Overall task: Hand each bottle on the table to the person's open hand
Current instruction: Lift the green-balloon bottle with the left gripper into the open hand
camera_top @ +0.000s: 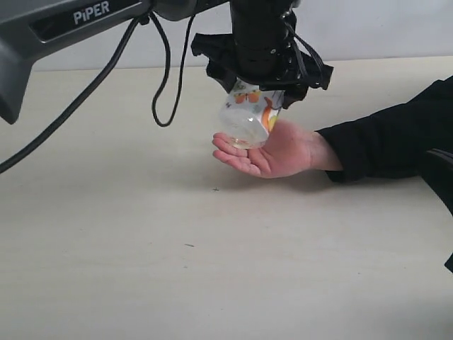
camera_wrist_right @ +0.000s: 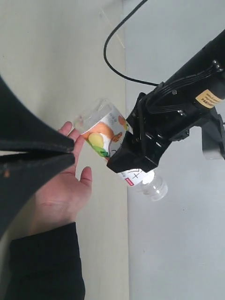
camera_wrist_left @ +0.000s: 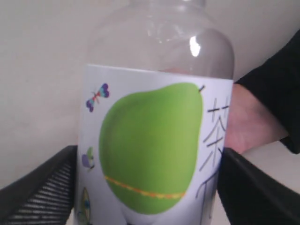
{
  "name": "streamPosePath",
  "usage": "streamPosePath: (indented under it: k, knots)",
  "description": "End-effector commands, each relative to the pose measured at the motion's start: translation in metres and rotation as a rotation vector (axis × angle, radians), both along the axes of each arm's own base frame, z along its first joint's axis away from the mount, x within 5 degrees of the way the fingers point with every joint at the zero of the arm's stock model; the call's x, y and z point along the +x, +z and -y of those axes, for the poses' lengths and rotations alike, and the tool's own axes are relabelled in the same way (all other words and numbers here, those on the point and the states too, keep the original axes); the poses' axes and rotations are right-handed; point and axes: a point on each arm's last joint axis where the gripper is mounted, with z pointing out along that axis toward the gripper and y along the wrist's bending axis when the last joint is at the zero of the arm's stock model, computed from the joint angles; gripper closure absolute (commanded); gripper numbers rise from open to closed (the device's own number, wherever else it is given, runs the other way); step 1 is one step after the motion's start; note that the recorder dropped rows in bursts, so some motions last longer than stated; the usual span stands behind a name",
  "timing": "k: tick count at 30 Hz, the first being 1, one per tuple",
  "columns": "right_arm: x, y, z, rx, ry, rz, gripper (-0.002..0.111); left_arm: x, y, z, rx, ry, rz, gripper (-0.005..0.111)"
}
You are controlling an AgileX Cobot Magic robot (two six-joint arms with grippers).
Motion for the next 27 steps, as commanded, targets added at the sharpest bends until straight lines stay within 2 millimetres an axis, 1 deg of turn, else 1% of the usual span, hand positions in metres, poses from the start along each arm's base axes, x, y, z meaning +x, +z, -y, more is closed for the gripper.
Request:
streamPosePath:
  k: [1,3,5,7,12,14,19,27]
  knots:
    - [0.0,0.0,0.001,-0.002,-0.002,0.008,0.108,-0.007,0.004,0.004,-0.113,0.176,-0.052,0.107]
    - [0.0,0.0,0.001,-0.002,-0.002,0.008,0.108,-0.008,0.001,0.006,-0.151,0.242,-0.087,0.107]
    - [0.0,0.0,0.001,-0.002,-0.002,0.008,0.108,-0.009,-0.006,0.008,-0.163,0.267,-0.119,0.107]
    - [0.0,0.0,0.001,-0.002,-0.002,0.008,0.108,-0.007,-0.012,0.009,-0.157,0.293,-0.121,0.107]
    - [0.0,0.0,0.001,-0.002,-0.002,0.008,0.108,-0.001,-0.037,0.012,-0.126,0.367,-0.129,0.107]
    - [0.0,0.0,0.001,-0.002,-0.002,0.008,0.108,0.0,-0.042,0.012,-0.117,0.386,-0.122,0.107]
    - [0.0,0.0,0.001,-0.002,-0.002,0.008,0.108,0.002,-0.047,0.012,-0.1,0.385,-0.114,0.107]
    - [0.0,0.0,0.001,-0.002,-0.002,0.008,0.108,0.003,-0.047,0.011,-0.094,0.384,-0.103,0.107]
